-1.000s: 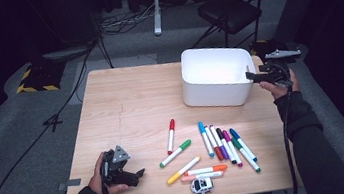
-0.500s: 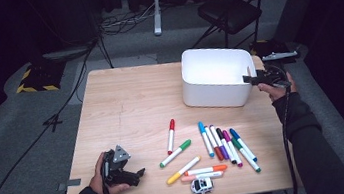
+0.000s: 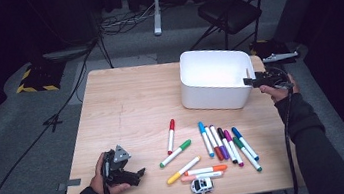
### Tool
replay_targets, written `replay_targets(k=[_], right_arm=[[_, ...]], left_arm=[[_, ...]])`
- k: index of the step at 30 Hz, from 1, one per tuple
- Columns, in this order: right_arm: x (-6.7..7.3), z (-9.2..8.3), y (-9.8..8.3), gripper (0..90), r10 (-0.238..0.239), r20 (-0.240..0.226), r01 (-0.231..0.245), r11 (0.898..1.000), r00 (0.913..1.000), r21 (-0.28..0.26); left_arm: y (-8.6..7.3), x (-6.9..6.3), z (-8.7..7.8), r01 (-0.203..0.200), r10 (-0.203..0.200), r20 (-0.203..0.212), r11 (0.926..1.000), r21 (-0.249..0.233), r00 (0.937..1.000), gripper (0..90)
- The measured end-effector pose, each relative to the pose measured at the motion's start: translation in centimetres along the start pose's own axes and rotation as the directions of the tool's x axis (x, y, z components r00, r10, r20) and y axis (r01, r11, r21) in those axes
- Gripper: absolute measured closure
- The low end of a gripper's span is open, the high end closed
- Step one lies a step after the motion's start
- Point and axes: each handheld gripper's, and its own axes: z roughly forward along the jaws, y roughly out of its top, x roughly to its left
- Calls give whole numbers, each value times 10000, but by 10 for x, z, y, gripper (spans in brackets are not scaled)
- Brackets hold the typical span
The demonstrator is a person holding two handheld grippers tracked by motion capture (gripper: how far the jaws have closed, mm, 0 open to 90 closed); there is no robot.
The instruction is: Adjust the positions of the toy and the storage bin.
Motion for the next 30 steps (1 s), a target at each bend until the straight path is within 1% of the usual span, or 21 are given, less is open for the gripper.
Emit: replay_targets(k=[1,2,4,7,8,11,12,13,15,17,18,19,20,23,24,25,26,27,28,29,30], right_arm=[[0,0,0,419,0,0,0,10000,10000,0],[2,-1,-1,425,-119,-119,119,9999,9999,21],[4,-1,-1,433,-79,-334,79,10000,9994,-15],[7,-2,-2,441,-235,-337,235,9997,9992,-2],[11,-2,-2,441,-288,-481,288,9996,9984,-1],[14,-4,-3,441,-393,-502,395,9992,9980,11],[18,-6,-5,441,-576,-512,576,9983,9970,-23],[19,-6,-6,444,-577,-509,576,9983,9970,-38],[21,-9,-8,446,-629,-628,628,9980,9960,-36],[23,-11,-10,442,-846,-748,843,9964,9936,-66],[24,-13,-12,435,-825,-894,819,9966,9926,-109],[24,-13,-12,435,-825,-894,819,9966,9926,-109],[26,-16,-15,360,-1019,-963,1001,9947,9901,-237],[26,-20,-19,330,-1096,-893,1064,9935,9900,-402],[26,-29,-23,294,-1056,-1075,966,9916,9886,-856],[26,-29,-23,294,-1056,-1075,966,9916,9886,-856],[26,-42,-27,290,-1020,-1018,879,9870,9896,-1346],[26,-42,-27,290,-1020,-1018,879,9870,9896,-1346],[26,-49,-29,290,-1024,-1151,838,9841,9881,-1564],[26,-56,-33,287,-1118,-1186,902,9805,9866,-1745],[26,-64,-38,287,-1269,-1057,1062,9775,9863,-1823]], left_arm=[[0,0,0,0,0,0,10000,0,10000,6],[0,0,0,10,-10,-12,10000,-5,10000,6],[0,0,0,14,-14,-13,10000,-6,10000,6],[0,-1,0,34,-34,-42,10000,-12,10000,6],[0,-1,0,38,-38,-52,10000,-12,10000,6],[0,-1,0,40,-40,-56,10000,-13,10000,5],[0,-1,0,38,-38,-57,10000,-13,10000,6],[0,-1,0,38,-38,-57,10000,-13,10000,6],[0,-1,0,34,-35,-60,10000,-15,10000,6],[0,-1,0,26,-26,-62,10000,-14,10000,6],[0,-1,0,32,-32,-61,10000,-14,10000,6],[0,-1,0,32,-32,-61,10000,-14,10000,6],[0,-1,0,30,-31,-63,10000,-13,10000,6],[0,-1,0,33,-33,-61,10000,-14,10000,6],[0,-1,0,34,-34,-59,10000,-12,10000,6],[0,-1,0,34,-34,-59,10000,-12,10000,6],[0,-1,0,31,-31,-59,10000,-13,10000,6],[0,-1,0,31,-31,-59,10000,-13,10000,6],[0,-1,0,36,-36,-58,10000,-14,10000,6],[0,-1,0,34,-34,-59,10000,-12,10000,6],[0,-1,0,34,-34,-60,10000,-13,10000,6]])
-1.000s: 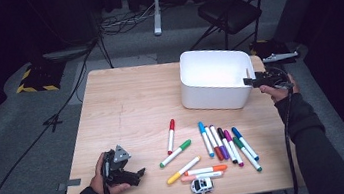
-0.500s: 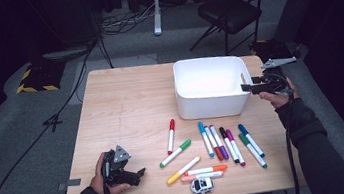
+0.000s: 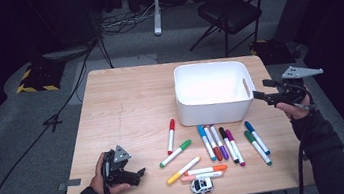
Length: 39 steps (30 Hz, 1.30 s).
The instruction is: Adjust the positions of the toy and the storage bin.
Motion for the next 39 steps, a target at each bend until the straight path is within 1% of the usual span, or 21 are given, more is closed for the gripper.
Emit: replay_targets(k=[3,4,6,9,10,11,12,16,18,19,20,22,23,24,27,29,30,34,36,38,39], right_arm=[[2,-8,-6,287,-60,22,60,10000,10000,-62],[3,-15,-15,287,-231,150,231,9997,9996,11],[5,-21,-27,294,-392,226,391,9992,9990,64],[3,-24,-48,309,-310,274,301,9990,9991,341],[1,-23,-59,317,-254,309,236,9981,9992,575],[1,-23,-59,317,-254,309,236,9981,9992,575],[-3,-21,-77,339,6,219,-28,9949,9998,1013],[-7,-14,-110,389,244,194,-277,9815,9995,1895],[-7,-11,-123,409,209,155,-238,9747,9997,2224],[-7,-11,-123,409,209,155,-238,9747,9997,2224],[-5,-11,-133,427,294,64,-301,9729,9995,2294],[-1,-9,-140,456,345,-76,-317,9705,9994,2390],[-1,-9,-140,456,345,-76,-317,9705,9994,2390],[4,-8,-144,461,37,-4,-35,9708,10000,2397],[8,-8,-144,493,-11,-46,21,9701,10000,2426],[16,-6,-144,522,-257,29,242,9700,9997,2421],[19,-5,-144,558,-334,-38,333,9705,9994,2389],[33,0,-142,602,-555,-395,631,9712,9977,2297],[35,2,-141,604,-634,-456,723,9704,9969,2305],[44,8,-139,607,-668,-637,793,9724,9957,2196],[44,8,-139,607,-668,-637,793,9724,9957,2196]], left_arm=[[0,0,0,-18,18,14,10000,4,10000,6],[0,0,0,-13,13,34,10000,8,10000,6],[0,0,0,-6,6,36,10000,3,10000,6],[0,0,0,-7,7,35,10000,6,10000,5],[0,0,0,-6,6,37,10000,6,10000,6],[0,0,0,-6,6,37,10000,6,10000,6],[0,0,0,-8,8,35,10000,7,10000,6],[0,0,0,-6,6,36,10000,5,10000,6],[0,0,0,-5,5,41,10000,6,10000,5],[0,0,0,-7,7,34,10000,6,10000,6],[0,0,0,-9,9,34,10000,6,10000,6],[0,0,0,-9,9,34,10000,5,10000,6],[0,0,0,-9,9,34,10000,5,10000,6],[0,0,0,-7,7,31,10000,3,10000,6],[0,0,0,4,-4,47,10000,2,10000,6],[0,0,0,7,-7,47,10000,0,10000,6],[0,0,0,15,-15,35,10000,-20,10000,6],[0,0,0,39,-39,36,10000,-21,10000,6],[0,0,0,42,-42,33,10000,-23,10000,6],[0,0,0,-12,12,32,10000,-16,10000,6],[0,0,0,-12,12,32,10000,-16,10000,5]])
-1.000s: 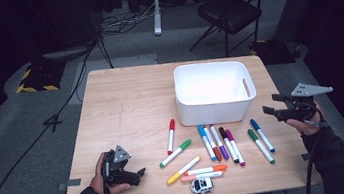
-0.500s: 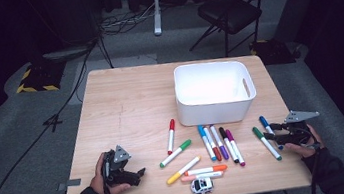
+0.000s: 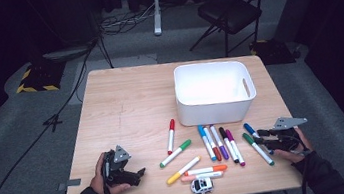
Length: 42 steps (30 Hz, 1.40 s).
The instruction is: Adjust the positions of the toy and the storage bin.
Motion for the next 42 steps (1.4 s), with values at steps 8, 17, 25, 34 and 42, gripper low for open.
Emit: replay_targets(k=[8,17,25,34,42], right_arm=[[8,15,11,581,-379,-415,376,9993,9984,-74],[14,24,20,651,-746,-868,743,9972,9934,-65],[23,19,17,738,-797,-1145,805,9968,9902,22],[37,21,18,746,-1175,-1345,1168,9931,9839,-133],[38,27,21,750,-1195,-1446,1165,9928,9822,-287]], left_arm=[[0,0,0,8,-8,5,10000,0,10000,6],[0,0,0,14,-14,17,10000,2,10000,6],[0,0,0,50,-50,0,10000,-9,10000,6],[0,0,0,2,-2,4,10000,0,10000,5],[1,1,0,-76,76,-95,10000,-7,9999,6]])
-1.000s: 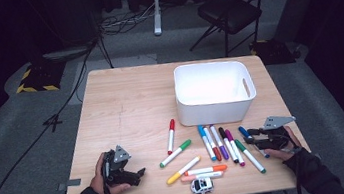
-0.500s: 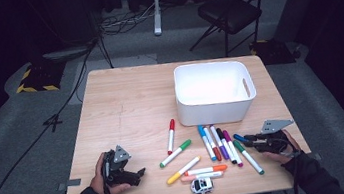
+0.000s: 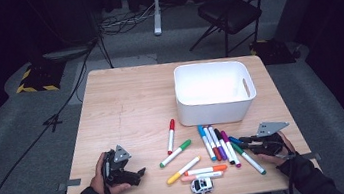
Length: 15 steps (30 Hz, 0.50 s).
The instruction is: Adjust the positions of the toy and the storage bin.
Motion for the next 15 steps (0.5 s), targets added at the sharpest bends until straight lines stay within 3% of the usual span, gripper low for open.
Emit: replay_targets(k=[9,15], right_arm=[[-2,0,0,750,76,-141,-76,10000,9999,16],[-4,-2,-1,750,154,13,-154,9999,9999,-67]], left_arm=[[0,0,0,16,-16,1,10000,0,10000,6],[0,0,0,19,-19,7,10000,-7,10000,6]])
